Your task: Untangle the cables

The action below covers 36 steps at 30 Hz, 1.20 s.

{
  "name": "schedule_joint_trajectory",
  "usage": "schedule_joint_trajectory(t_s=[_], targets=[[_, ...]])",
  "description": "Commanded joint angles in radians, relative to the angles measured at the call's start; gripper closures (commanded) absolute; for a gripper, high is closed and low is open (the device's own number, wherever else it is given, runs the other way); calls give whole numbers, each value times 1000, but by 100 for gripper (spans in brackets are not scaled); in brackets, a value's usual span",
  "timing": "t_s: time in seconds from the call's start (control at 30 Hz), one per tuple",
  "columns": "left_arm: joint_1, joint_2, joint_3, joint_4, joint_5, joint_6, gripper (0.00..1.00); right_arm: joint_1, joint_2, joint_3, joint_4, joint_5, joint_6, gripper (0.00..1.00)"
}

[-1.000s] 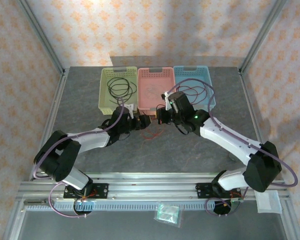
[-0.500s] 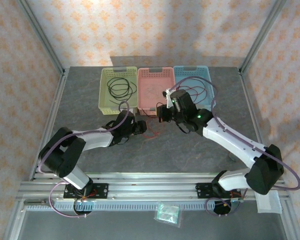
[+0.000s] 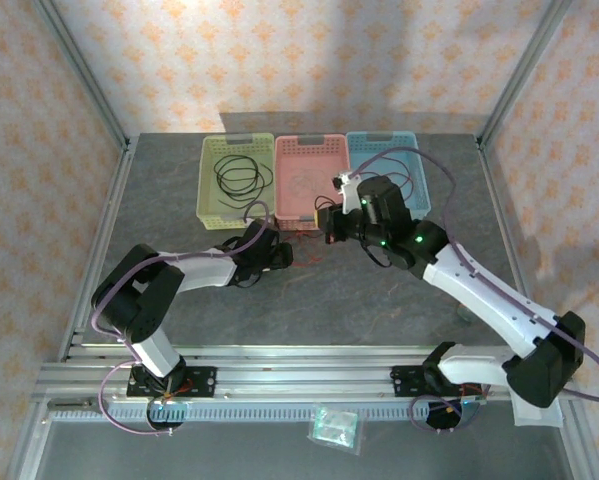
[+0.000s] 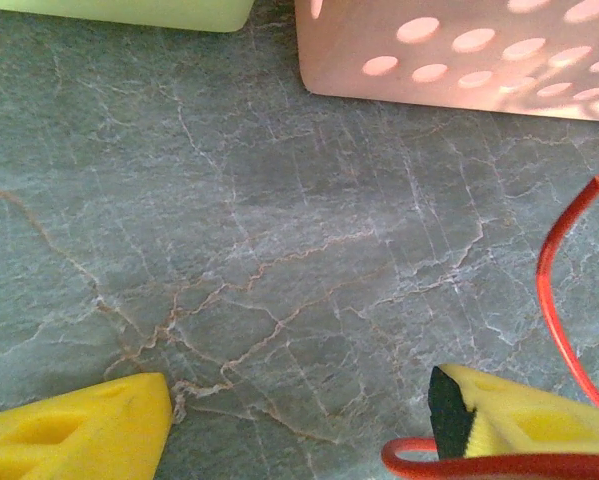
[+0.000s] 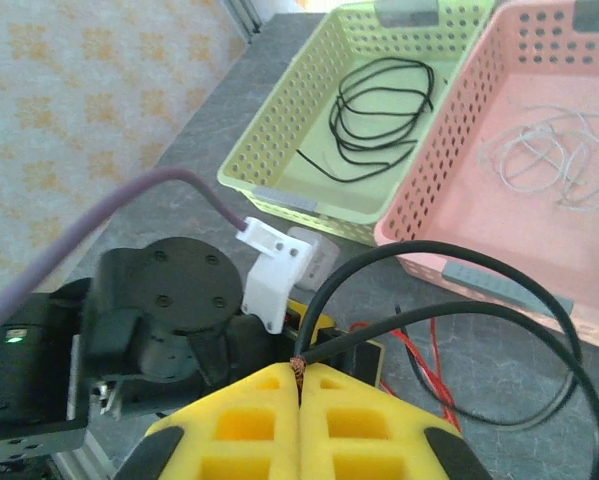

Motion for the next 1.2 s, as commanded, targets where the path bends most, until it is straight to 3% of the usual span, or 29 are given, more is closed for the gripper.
schedule_joint_trajectory(t_s=[0.0,0.23,0.5,0.67,0.87,1.0,1.17], targets=[[-1,38,11,-52,-50,5,30,0,-64,77,-61,-23,-68,100],[-10,54,10,-52,-45,9,31,0,-121,227,-195,46,-153,100],[-45,39,0,-73,-60,40,32,0,-149,338,-234,165,-200,100],[-71,-106,-39,-52,-89,42,33,0,-141,289,-193,280,-195,100],[-70,-420,-84,-27,-202,65,34,-1,-44,272,-208,417,-161,100],[-43,-507,2,-120,-232,133,33,-7,21,257,-180,387,-165,100],[14,-513,124,-210,-136,228,33,-22,78,262,-144,315,-187,100]])
